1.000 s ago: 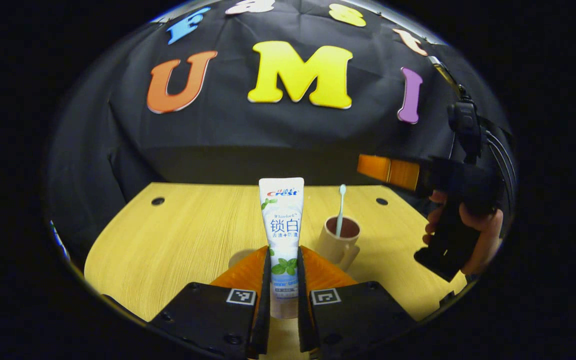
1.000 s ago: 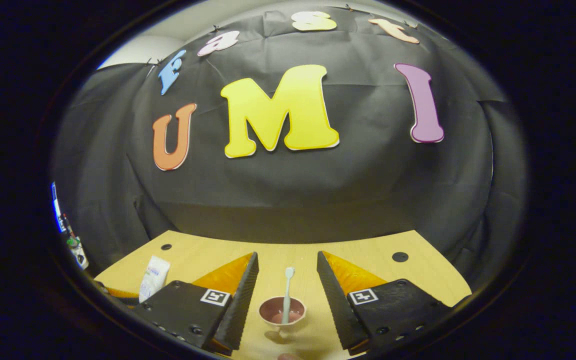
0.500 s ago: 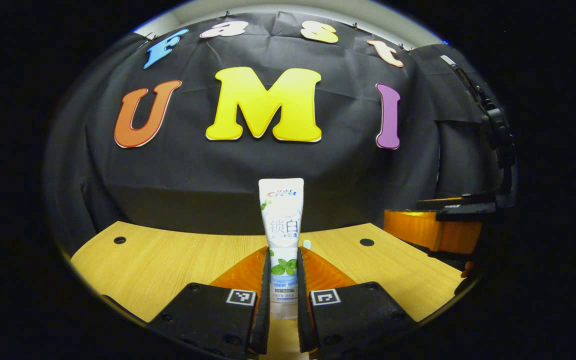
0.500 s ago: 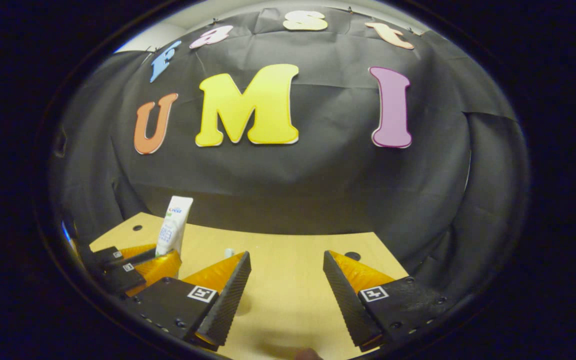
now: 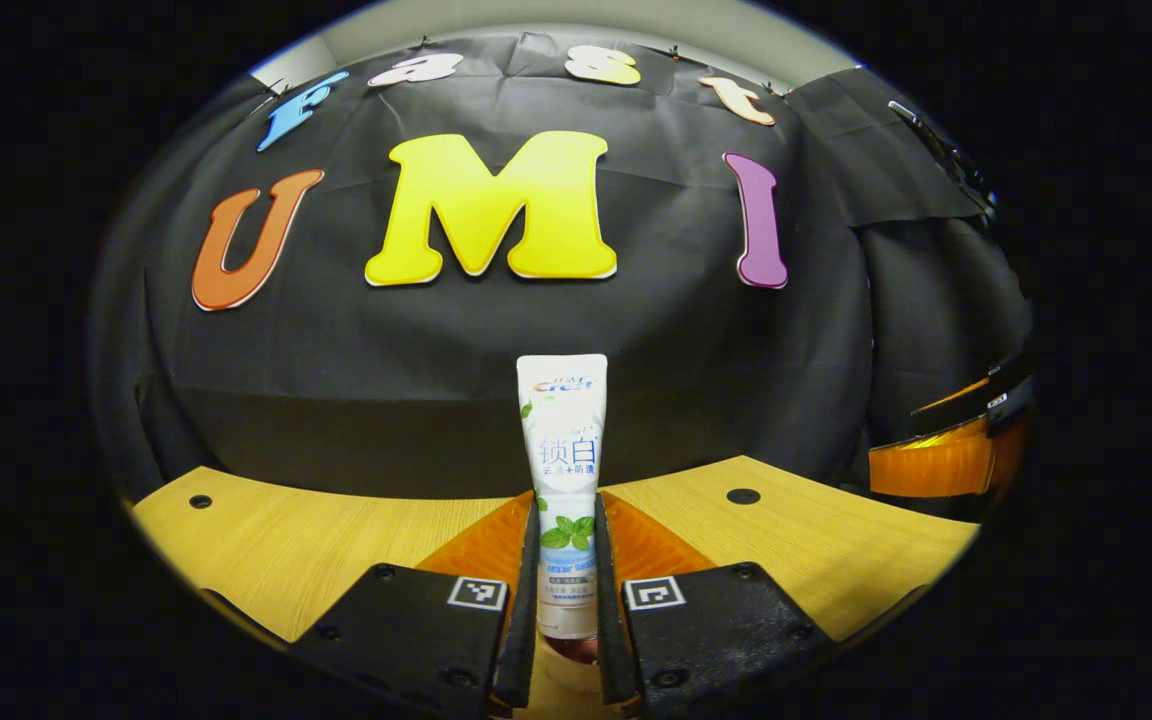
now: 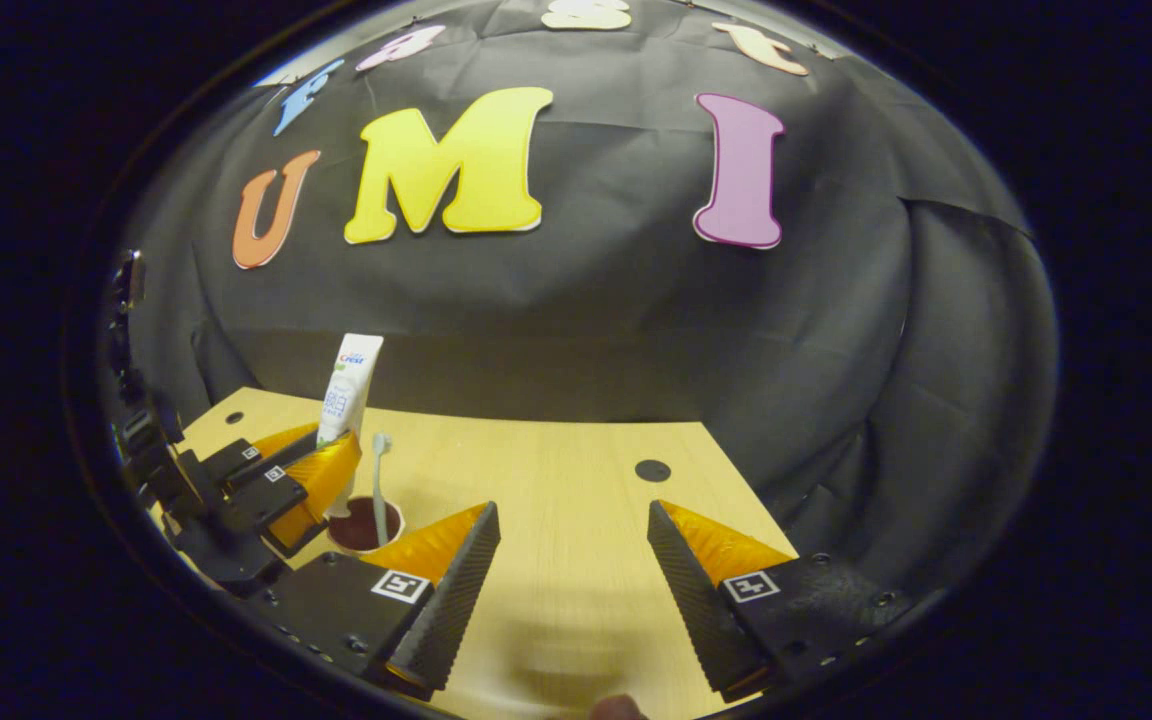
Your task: Put the toothbrush and toothpaste on the desktop into the cup, then pick up the cup and place it on the coaster on the desktop.
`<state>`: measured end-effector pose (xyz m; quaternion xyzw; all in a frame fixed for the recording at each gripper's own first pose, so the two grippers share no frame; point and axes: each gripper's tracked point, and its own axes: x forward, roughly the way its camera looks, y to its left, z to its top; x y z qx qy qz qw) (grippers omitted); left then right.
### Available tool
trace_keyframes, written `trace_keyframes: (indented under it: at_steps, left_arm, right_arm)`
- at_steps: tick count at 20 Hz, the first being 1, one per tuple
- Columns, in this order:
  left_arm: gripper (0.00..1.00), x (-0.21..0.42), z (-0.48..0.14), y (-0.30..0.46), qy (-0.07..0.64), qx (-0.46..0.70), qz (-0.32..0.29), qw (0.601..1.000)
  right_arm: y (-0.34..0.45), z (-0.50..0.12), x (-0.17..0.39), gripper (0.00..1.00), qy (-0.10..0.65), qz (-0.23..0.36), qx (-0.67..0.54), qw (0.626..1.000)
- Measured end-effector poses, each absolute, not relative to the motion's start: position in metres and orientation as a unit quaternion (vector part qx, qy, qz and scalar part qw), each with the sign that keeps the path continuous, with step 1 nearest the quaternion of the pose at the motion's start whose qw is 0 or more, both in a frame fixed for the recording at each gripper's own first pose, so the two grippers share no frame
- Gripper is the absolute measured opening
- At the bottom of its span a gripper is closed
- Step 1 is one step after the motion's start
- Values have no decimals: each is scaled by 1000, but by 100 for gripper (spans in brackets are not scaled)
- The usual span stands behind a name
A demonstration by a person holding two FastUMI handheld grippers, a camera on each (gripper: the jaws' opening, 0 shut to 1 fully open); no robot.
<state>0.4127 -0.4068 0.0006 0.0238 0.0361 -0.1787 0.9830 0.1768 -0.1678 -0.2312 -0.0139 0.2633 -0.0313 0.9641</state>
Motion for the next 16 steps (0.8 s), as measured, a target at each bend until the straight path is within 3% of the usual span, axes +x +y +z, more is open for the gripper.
trace_keyframes:
  at_steps: [1, 12, 14, 16]
  left_arm:
    - [29, 412, -3, -408, 40, 23, -181, 982]
    - [49, 396, -9, -399, 63, 14, -190, 980]
    - [60, 387, -6, -393, 71, 2, -188, 980]
    - [82, 376, 4, -385, 73, -3, -182, 981]
  right_arm:
    - [-166, -232, 178, 90, 263, -32, -9, 964]
    - [-136, -225, 175, 90, 259, -15, 0, 966]
    - [-130, -220, 174, 91, 256, -11, 0, 967]
    - [-123, -216, 172, 94, 252, -7, 1, 968]
